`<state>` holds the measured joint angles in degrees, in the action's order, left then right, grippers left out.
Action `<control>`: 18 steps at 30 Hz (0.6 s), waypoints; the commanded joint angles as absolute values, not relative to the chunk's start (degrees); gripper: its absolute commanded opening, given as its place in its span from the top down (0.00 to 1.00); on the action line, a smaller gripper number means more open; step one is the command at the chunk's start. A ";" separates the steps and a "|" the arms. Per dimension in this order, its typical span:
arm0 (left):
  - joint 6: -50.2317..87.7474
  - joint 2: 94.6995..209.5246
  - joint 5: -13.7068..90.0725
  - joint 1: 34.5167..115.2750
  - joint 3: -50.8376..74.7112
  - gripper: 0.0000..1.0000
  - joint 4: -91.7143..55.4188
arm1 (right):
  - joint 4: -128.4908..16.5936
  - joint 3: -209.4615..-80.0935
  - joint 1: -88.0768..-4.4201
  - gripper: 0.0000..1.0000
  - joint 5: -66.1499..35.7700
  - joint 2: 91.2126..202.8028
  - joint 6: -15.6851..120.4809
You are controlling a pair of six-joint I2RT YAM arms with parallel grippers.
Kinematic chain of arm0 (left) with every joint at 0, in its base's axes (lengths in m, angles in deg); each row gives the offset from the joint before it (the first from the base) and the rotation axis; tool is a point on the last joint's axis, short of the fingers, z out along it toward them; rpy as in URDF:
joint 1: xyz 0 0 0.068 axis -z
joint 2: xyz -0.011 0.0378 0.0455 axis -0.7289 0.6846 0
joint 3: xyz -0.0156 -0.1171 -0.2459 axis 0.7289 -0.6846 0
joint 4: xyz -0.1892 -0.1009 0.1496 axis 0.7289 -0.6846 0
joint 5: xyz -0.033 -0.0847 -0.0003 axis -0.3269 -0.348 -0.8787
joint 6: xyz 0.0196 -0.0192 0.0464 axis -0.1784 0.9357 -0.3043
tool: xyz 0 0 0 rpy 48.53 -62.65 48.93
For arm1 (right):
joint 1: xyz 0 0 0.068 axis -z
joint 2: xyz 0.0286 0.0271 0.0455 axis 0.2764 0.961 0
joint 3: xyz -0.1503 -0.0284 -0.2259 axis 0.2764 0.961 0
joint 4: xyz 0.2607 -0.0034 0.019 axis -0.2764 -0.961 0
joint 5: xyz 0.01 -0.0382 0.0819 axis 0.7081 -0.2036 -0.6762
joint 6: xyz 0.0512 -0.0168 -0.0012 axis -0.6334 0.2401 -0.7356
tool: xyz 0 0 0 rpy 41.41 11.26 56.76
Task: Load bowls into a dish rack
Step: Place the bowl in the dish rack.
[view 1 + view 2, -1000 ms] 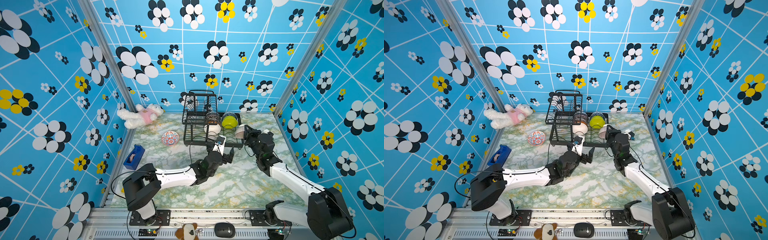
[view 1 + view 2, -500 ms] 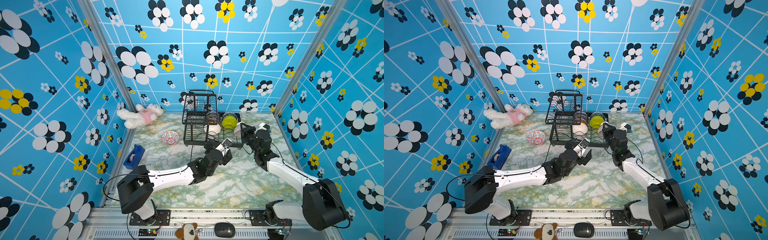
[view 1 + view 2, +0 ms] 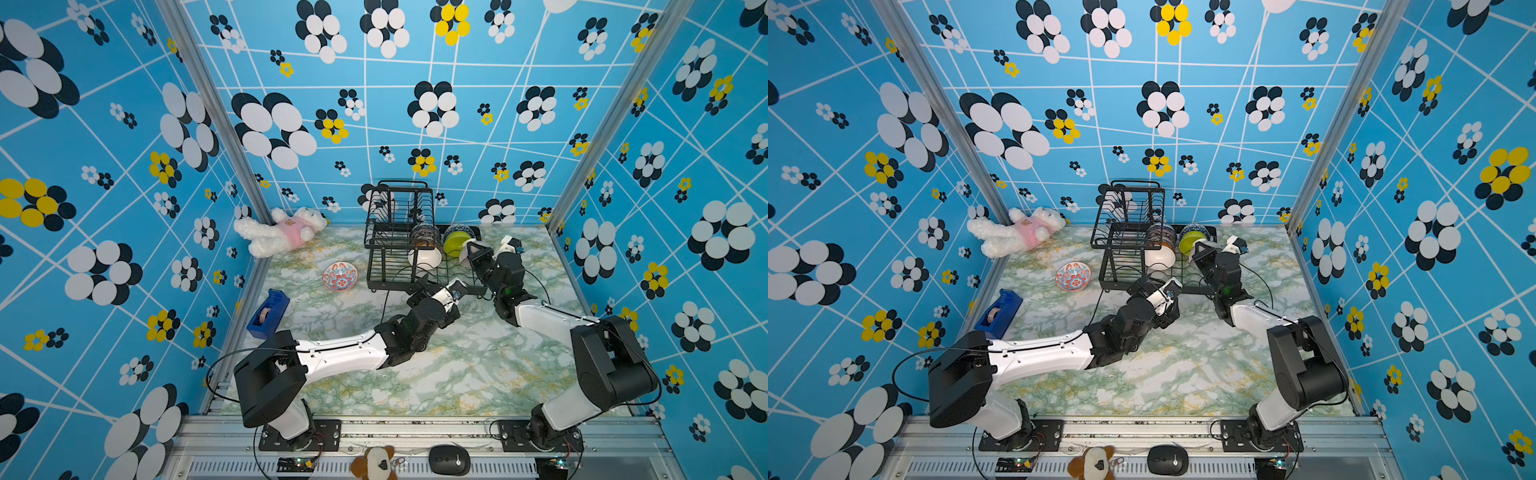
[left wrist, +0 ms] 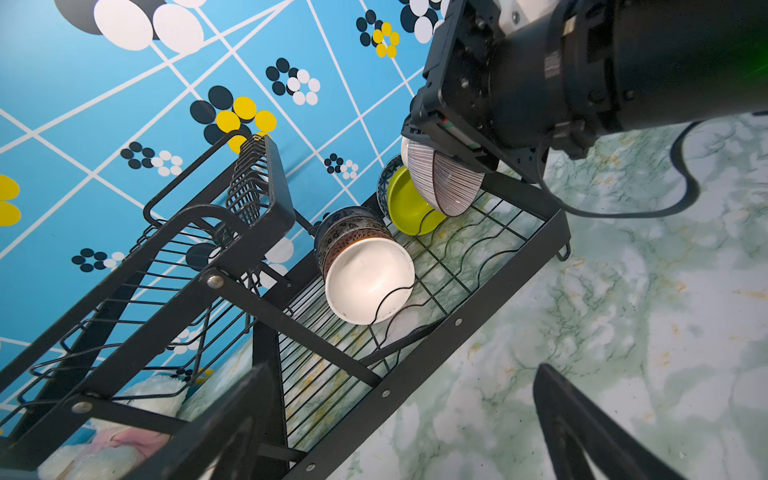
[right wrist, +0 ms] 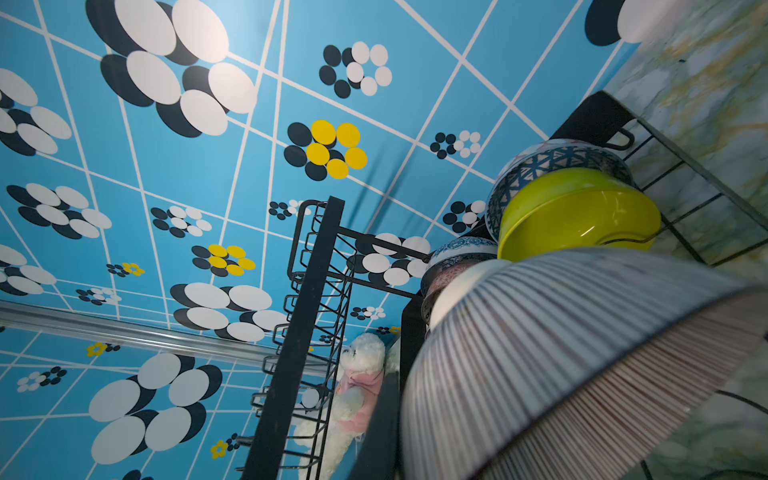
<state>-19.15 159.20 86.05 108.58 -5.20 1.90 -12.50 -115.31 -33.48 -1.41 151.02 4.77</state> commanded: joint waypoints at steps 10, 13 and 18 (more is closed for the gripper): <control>-17.87 160.09 85.60 105.53 -5.80 0.01 0.47 | 8.12 -122.90 -32.99 1.00 -3.26 165.20 6.13; -16.85 160.24 84.81 104.91 -5.84 0.01 0.16 | 10.34 -124.88 -33.01 1.00 -3.54 168.57 5.90; -16.31 160.78 84.51 104.30 -5.97 0.01 0.18 | 11.81 -127.15 -33.01 1.00 -3.30 172.82 5.03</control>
<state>-17.58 159.88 85.42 104.79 -5.27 0.54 4.31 -124.51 -33.37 -2.76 172.09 5.40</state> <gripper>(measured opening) 0.990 0.086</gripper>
